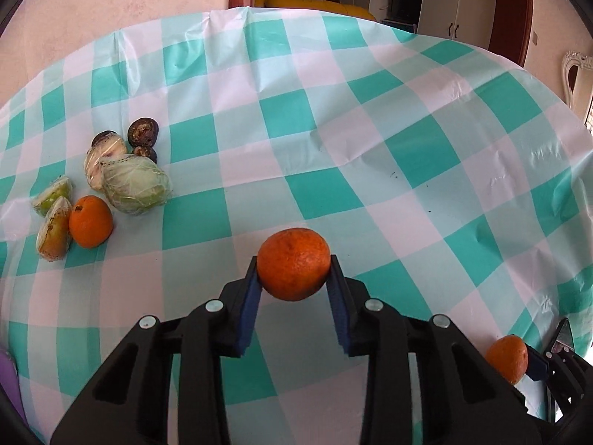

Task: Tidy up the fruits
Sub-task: 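Carry both held oranges over the purple cardboard box, then open the right gripper dropping its orange into the box while the left gripper releases its orange, then move both grippers back to the fruit cluster on the cloth, then grasp the plastic-wrapped cabbage with the right gripper, then grasp the small mandarin with the left gripper, then carry the cabbage in the right gripper while the left gripper carries the mandarin to the box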

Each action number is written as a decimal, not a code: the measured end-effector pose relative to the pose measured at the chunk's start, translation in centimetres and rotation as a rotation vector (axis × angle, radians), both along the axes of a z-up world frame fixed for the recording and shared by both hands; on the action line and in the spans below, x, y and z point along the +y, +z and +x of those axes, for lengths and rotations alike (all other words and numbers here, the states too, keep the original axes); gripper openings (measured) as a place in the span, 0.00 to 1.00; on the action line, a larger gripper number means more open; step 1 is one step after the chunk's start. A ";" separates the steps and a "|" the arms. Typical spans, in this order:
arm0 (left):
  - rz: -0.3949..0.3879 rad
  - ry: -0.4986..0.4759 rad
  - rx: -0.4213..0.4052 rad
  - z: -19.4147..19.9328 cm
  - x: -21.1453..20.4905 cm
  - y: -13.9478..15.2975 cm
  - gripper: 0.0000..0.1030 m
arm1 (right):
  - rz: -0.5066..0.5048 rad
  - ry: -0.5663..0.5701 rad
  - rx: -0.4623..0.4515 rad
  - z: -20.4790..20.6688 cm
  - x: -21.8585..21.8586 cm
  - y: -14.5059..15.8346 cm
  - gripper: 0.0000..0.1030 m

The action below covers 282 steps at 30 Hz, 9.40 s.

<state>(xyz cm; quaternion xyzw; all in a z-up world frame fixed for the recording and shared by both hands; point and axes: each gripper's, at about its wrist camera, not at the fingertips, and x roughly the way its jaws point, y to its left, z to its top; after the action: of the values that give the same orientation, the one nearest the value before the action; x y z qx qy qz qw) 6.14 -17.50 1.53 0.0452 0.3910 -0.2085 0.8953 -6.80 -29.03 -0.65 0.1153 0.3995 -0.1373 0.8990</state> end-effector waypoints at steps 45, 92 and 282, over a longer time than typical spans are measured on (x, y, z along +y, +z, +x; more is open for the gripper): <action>0.026 0.345 -0.069 -17.1 22.3 1.7 0.34 | -0.014 0.380 -0.031 -1.3 15.9 1.0 0.40; 0.073 0.682 0.042 -21.6 42.4 7.6 0.38 | -0.151 0.962 -0.107 0.8 41.9 11.3 0.40; 0.067 0.830 -0.031 -22.5 44.5 9.5 0.42 | -0.103 1.115 0.013 2.7 44.8 10.2 0.59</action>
<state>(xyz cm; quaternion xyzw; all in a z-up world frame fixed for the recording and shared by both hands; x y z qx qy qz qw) -16.31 27.04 11.01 -0.0841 0.3691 0.1834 0.9072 -4.08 15.82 9.56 -0.1581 0.3982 0.3390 0.8376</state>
